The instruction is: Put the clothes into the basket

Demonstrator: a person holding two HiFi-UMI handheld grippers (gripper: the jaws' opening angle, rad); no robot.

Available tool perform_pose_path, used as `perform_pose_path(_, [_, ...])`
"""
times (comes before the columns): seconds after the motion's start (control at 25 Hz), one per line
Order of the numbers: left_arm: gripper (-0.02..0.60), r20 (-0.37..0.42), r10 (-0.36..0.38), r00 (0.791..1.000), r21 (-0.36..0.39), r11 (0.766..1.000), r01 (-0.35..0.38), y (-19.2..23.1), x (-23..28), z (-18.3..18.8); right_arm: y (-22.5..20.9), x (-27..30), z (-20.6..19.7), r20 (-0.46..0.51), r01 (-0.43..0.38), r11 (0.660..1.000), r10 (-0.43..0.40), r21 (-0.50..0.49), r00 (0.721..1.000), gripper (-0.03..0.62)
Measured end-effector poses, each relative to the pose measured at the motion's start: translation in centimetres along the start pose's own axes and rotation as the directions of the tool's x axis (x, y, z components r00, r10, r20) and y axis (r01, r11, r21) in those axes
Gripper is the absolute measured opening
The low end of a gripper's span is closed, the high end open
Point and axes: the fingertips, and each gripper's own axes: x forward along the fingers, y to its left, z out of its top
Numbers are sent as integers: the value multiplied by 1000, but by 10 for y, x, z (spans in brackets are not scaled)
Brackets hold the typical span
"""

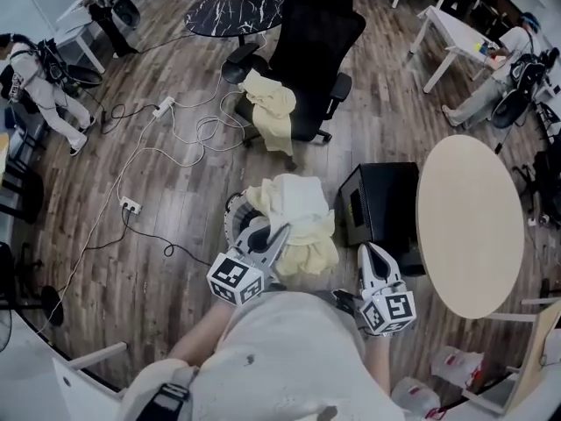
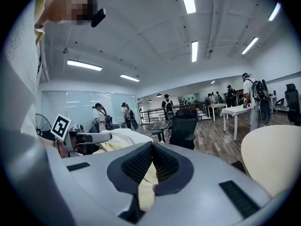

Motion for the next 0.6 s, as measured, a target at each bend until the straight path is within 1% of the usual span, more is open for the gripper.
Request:
perform_pose_path(0.16, [60,11,29,1000,-5,1000,-29,22,-20,1,26,19,3,-6,-37,999,37,-22,999,8])
perform_pose_path(0.36, [60,22,77,997,-25,997,-76,45,-41,-1,51,39,1,-36,-87,995,86,-44,996,8])
perform_pose_path(0.6, [60,28,135,990,-51,990,-134,64,-58,-10,73,60,-4,-66,-172,982,167,-77,984,8])
